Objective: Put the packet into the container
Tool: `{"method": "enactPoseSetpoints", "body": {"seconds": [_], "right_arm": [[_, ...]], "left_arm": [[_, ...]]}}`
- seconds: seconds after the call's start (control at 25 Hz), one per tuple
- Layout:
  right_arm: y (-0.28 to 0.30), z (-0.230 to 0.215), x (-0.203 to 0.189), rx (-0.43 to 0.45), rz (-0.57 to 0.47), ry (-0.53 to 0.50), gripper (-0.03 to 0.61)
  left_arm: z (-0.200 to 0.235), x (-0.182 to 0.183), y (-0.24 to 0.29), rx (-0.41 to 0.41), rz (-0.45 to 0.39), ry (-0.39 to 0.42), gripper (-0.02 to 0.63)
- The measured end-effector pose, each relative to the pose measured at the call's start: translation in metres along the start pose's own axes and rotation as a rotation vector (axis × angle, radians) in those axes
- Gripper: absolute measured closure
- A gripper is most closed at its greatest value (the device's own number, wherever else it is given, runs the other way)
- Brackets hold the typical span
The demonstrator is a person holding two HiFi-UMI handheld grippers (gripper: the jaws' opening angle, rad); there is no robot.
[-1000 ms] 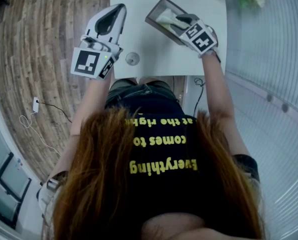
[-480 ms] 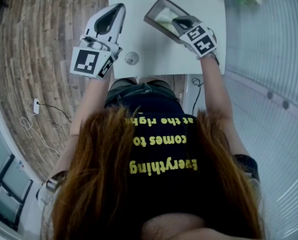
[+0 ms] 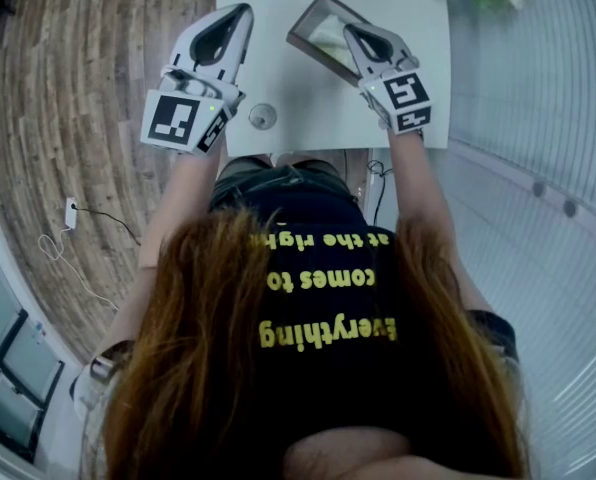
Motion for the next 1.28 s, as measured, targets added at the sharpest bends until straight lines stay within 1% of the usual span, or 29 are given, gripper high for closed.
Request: {"method": "enactPoseSetpoints", "body": {"seconds": [0.2, 0.36, 0.52, 0.68, 0.96, 1.12, 1.28], "right_arm": [[-0.012, 0.003, 0.022, -0.081, -0.166, 0.039, 0.560], [-0.025, 0.005, 0.040, -0.132, -0.258, 0.044, 0.560], [-0.038, 0.003, 0.057, -0.168, -0.376, 0.075, 0.560], [-0.050, 0.001, 0.074, -0.196, -0.472, 0.110, 0.560], [-0.062, 0.003, 0.076, -0.221, -0.505, 0.142, 0.560], [-0.069, 0.005, 0.076, -0.242, -0.525, 0.154, 0.560], [-0.071, 0.007, 0.079, -0.251, -0.517, 0.149, 0.560]], "left_arm": [[0.001, -0.001, 0.001, -0.001, 0.005, 0.002, 0.612], [-0.001, -0.001, 0.002, -0.004, 0.002, 0.004, 0.612], [-0.003, -0.002, 0.003, -0.004, 0.001, 0.006, 0.612], [-0.005, -0.001, 0.004, -0.007, -0.003, 0.012, 0.612], [-0.005, -0.002, 0.004, 0.016, 0.020, 0.022, 0.612], [-0.006, -0.002, 0.005, 0.003, -0.012, 0.034, 0.612], [-0.007, -0.001, 0.005, -0.006, -0.026, 0.032, 0.612]]}}
Point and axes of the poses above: the fingertips, and each gripper's own axes: y forward along the fingers, z to its left, x out of its top, the point moved 7 cm from there along -y, backward along the fingers, and after that the axes turned 7 degrees about -z, right-handed, at the moved point
